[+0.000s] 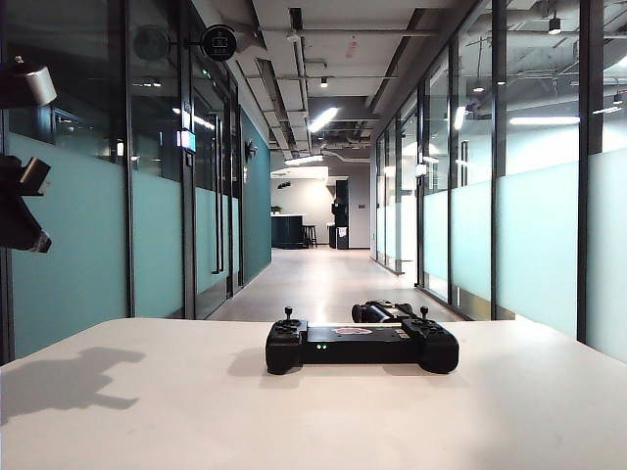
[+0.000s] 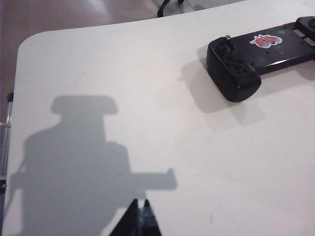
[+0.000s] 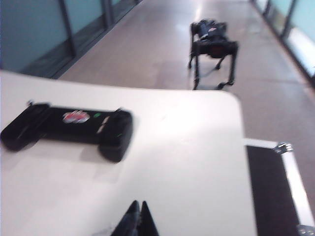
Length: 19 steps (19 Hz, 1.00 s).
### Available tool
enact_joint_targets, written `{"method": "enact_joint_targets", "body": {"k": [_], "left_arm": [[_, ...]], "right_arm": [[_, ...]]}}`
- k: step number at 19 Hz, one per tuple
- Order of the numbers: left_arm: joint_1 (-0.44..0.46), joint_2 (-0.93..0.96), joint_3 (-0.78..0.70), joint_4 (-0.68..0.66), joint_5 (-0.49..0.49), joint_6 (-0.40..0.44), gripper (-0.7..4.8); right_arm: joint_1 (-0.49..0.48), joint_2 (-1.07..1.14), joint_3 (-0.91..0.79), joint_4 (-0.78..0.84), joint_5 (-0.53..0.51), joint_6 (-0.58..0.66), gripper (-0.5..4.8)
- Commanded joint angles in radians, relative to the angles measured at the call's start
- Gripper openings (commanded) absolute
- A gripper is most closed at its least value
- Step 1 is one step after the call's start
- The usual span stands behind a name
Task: Push the left joystick on the remote control sitting on the white table backward to make the robot dog back up in a straight line until it returns close to you.
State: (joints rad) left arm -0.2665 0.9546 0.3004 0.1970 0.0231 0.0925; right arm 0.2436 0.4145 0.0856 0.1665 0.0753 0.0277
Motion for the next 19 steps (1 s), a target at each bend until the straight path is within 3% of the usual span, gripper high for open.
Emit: {"method": "enact_joint_targets", "body": {"k": [1,7,19], "left_arm": [[0.000,-0.002,0.003,0.006,0.003,-0.003,-0.05],[0.000,-0.002,0.003,0.006,0.003,-0.003,-0.05],[0.000,-0.002,0.003,0.007,0.003,-0.003,-0.05]], "right_arm": [[-0.064,-0.092,-0.034,0.009,-0.033,-0.002,-0.06],[-0.145,-0.253,-0.058,-0.038,-0.033,-0.003,-0.06],[-0.201,-0.415,-0.087,-0.059,-0.060,-0.002,-0.06]]}}
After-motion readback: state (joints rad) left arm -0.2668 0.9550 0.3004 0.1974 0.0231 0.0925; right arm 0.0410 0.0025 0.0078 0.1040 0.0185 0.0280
